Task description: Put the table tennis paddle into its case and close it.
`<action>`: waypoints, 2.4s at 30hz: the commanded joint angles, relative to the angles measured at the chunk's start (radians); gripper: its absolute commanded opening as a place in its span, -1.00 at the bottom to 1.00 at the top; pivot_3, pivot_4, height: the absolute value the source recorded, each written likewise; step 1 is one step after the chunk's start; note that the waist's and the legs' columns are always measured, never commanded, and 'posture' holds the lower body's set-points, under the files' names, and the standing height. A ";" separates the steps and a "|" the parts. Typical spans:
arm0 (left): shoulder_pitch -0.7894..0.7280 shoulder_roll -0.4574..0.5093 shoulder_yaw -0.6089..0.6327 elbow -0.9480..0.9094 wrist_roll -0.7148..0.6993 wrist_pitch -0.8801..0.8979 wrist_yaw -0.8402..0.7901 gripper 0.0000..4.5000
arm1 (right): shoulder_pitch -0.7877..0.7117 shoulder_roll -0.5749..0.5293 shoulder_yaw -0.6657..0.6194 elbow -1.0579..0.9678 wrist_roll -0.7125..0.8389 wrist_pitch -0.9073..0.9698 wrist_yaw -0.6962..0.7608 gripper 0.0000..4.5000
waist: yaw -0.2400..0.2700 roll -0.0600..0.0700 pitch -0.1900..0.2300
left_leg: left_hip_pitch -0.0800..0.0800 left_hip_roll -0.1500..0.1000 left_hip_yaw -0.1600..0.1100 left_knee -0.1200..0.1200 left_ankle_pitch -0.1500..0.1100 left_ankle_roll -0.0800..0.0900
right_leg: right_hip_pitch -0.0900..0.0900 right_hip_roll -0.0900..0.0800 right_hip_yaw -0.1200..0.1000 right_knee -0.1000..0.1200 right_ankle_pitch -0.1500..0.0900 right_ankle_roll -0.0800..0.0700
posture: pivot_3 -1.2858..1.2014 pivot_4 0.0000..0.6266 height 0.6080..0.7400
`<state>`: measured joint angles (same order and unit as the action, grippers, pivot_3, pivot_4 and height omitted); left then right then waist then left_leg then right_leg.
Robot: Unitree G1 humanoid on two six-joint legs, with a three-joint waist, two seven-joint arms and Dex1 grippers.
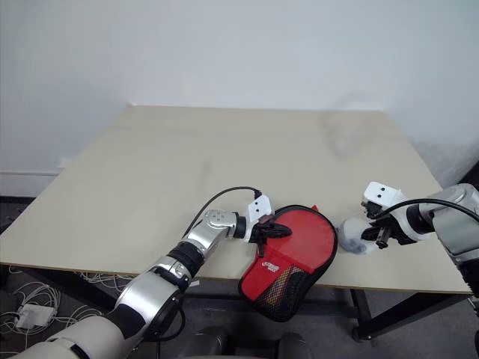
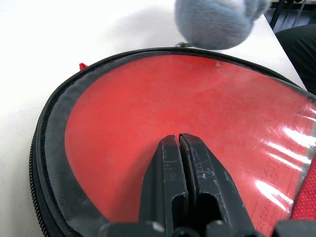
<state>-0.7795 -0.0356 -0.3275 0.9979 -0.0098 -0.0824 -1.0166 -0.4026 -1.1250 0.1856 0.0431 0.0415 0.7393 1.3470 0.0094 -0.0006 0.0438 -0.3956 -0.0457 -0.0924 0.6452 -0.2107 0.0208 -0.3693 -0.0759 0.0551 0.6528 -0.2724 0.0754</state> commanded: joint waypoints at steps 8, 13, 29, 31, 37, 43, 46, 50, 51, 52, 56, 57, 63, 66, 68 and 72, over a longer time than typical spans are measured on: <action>0.023 0.014 -0.026 0.082 0.063 0.023 -0.012 -1.00 | 0.159 -0.139 -0.091 -0.111 0.085 -0.034 0.047 -0.98 | 0.000 -0.002 0.001 | 0.000 0.001 0.000 0.000 0.000 0.000 | 0.000 -0.001 -0.001 0.000 -0.001 0.001 | 0.03 -1.00 0.91; 0.015 0.013 -0.024 0.089 0.064 0.019 -0.014 -1.00 | 0.244 -0.179 -0.130 -0.189 0.138 -0.048 0.068 -0.98 | 0.001 -0.002 0.001 | 0.000 0.001 0.000 0.000 -0.001 -0.001 | 0.000 -0.003 -0.001 0.000 -0.001 0.001 | 0.03 -1.00 0.91; -0.004 0.008 -0.025 0.078 0.066 0.024 -0.033 -1.00 | 0.426 -0.239 -0.248 -0.561 0.347 -0.042 0.143 -0.98 | 0.001 -0.003 0.002 | 0.000 0.001 -0.001 0.000 -0.002 0.000 | 0.002 -0.008 -0.004 -0.001 -0.003 0.004 | 0.03 -1.00 0.91; -0.006 0.009 -0.024 0.077 0.066 0.025 -0.034 -1.00 | 0.443 -0.244 -0.254 -0.589 0.361 -0.040 0.140 -0.98 | 0.001 -0.003 0.002 | 0.000 0.001 -0.001 0.000 -0.002 0.000 | 0.002 -0.008 -0.004 -0.001 -0.003 0.004 | 0.03 -1.00 0.91; -0.002 0.014 -0.023 0.071 0.070 0.024 -0.036 -1.00 | 0.544 -0.265 -0.295 -0.655 0.369 -0.094 0.168 -0.98 | 0.001 -0.004 0.002 | 0.000 0.001 -0.002 0.000 -0.003 0.000 | 0.004 -0.009 -0.006 -0.004 -0.003 0.004 | 0.03 -1.00 0.91; 0.003 0.012 -0.021 0.058 0.071 0.033 -0.041 -1.00 | 0.653 -0.253 -0.318 -0.736 0.364 -0.158 0.169 -0.98 | 0.005 -0.004 0.002 | 0.000 0.001 -0.003 0.000 -0.005 0.003 | 0.009 -0.009 -0.009 -0.009 -0.003 0.005 | 0.03 -1.00 0.91; 0.000 0.010 -0.017 0.051 0.070 0.040 -0.043 -1.00 | 0.700 -0.246 -0.315 -0.774 0.352 -0.175 0.149 -0.98 | 0.007 -0.004 0.002 | 0.000 0.001 -0.004 0.000 -0.005 0.004 | 0.011 -0.009 -0.010 -0.011 -0.003 0.005 | 0.03 -1.00 0.91; -0.005 0.010 -0.012 0.044 0.067 0.047 -0.045 -1.00 | 0.704 -0.233 -0.276 -0.758 0.295 -0.207 0.088 -0.98 | 0.006 -0.004 0.002 | 0.000 0.001 -0.004 0.000 -0.006 0.004 | 0.011 -0.010 -0.011 -0.012 -0.003 0.005 | 0.03 -1.00 0.91; -0.005 0.010 -0.012 0.043 0.067 0.047 -0.045 -1.00 | 0.700 -0.232 -0.264 -0.745 0.278 -0.218 0.075 -0.98 | 0.006 -0.004 0.002 | 0.001 0.001 -0.004 0.000 -0.006 0.004 | 0.011 -0.010 -0.011 -0.012 -0.003 0.005 | 0.03 -1.00 0.91; -0.004 0.011 -0.012 0.042 0.067 0.047 -0.046 -1.00 | 0.699 -0.233 -0.252 -0.732 0.262 -0.226 0.065 -0.98 | 0.006 -0.004 0.002 | 0.001 0.001 -0.005 0.000 -0.006 0.003 | 0.011 -0.010 -0.011 -0.012 -0.003 0.005 | 0.03 -1.00 0.91; -0.002 0.011 -0.013 0.038 0.068 0.046 -0.051 -1.00 | 0.717 -0.226 -0.225 -0.714 0.226 -0.260 0.036 -0.98 | 0.006 -0.005 0.002 | 0.001 0.001 -0.005 0.000 -0.006 0.003 | 0.011 -0.010 -0.011 -0.012 -0.003 0.005 | 0.03 -1.00 0.91; -0.001 0.011 -0.012 0.036 0.067 0.044 -0.052 -1.00 | 0.710 -0.218 -0.214 -0.710 0.218 -0.264 0.021 -0.98 | 0.006 -0.005 0.002 | 0.001 0.001 -0.004 0.000 -0.006 0.003 | 0.011 -0.010 -0.011 -0.012 -0.003 0.005 | 0.03 -1.00 0.91; 0.007 0.000 -0.006 0.013 0.058 0.051 -0.068 -1.00 | 0.654 -0.182 -0.184 -0.691 0.215 -0.253 -0.022 -0.98 | 0.005 -0.005 0.002 | 0.001 0.001 -0.004 0.000 -0.006 0.003 | 0.012 -0.010 -0.011 -0.012 -0.003 0.005 | 0.03 -1.00 0.91; 0.009 -0.001 -0.007 0.007 0.060 0.056 -0.074 -1.00 | 0.584 -0.161 -0.180 -0.654 0.219 -0.248 -0.043 -0.98 | 0.005 -0.005 0.002 | 0.001 0.001 -0.004 0.000 -0.006 0.003 | 0.012 -0.010 -0.011 -0.012 -0.003 0.005 | 0.03 -1.00 0.91; 0.012 -0.003 -0.009 0.002 0.060 0.059 -0.081 -1.00 | 0.521 -0.138 -0.167 -0.622 0.216 -0.234 -0.063 -0.98 | 0.005 -0.005 0.002 | 0.001 0.001 -0.004 0.001 -0.006 0.004 | 0.012 -0.010 -0.011 -0.012 -0.003 0.005 | 0.03 -1.00 0.91; 0.012 -0.002 -0.011 -0.002 0.064 0.062 -0.090 -1.00 | 0.542 -0.156 -0.157 -0.659 0.233 -0.239 -0.026 -0.98 | 0.009 -0.005 0.001 | 0.000 0.001 -0.005 0.001 -0.006 0.004 | 0.012 -0.010 -0.012 -0.012 -0.003 0.005 | 0.03 -1.00 0.91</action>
<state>-0.7884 -0.0448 -0.3151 0.9780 0.0223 -0.0455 -1.0944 0.1279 -1.2664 0.0317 -0.5806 0.2547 0.5112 1.2970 0.0184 -0.0052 0.0453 -0.3957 -0.0451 -0.0985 0.6459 -0.2165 0.0246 -0.3579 -0.0860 0.0425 0.6408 -0.2752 0.0805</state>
